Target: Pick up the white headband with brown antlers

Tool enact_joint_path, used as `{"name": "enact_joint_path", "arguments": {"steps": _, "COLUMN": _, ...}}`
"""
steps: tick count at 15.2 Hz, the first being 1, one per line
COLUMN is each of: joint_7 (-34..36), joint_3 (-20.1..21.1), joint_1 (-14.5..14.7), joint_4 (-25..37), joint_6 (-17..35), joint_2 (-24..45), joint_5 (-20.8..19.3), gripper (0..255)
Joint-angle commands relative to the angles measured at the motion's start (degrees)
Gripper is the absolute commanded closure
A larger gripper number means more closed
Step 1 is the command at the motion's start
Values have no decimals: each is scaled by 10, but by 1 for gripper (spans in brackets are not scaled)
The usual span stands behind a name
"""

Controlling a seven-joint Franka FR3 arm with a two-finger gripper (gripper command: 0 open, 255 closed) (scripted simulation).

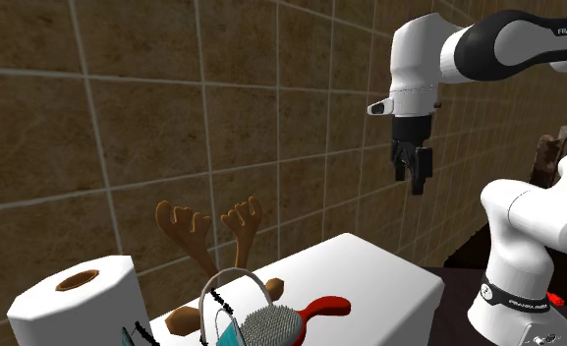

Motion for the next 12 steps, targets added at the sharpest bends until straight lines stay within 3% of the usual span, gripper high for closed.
{"name": "enact_joint_path", "arguments": {"steps": 1, "joint_7": 0, "joint_3": 0, "joint_1": 0, "joint_4": 0, "joint_6": 0, "joint_2": 0, "joint_5": 0, "gripper": 0}}
{"name": "enact_joint_path", "arguments": {"steps": 7, "joint_7": 85, "joint_3": 67, "joint_1": 9, "joint_4": 18, "joint_6": 102, "joint_2": 75, "joint_5": 20, "gripper": 0}}
{"name": "enact_joint_path", "arguments": {"steps": 12, "joint_7": 159, "joint_3": 123, "joint_1": 6, "joint_4": 56, "joint_6": 178, "joint_2": 153, "joint_5": 13, "gripper": 0}}
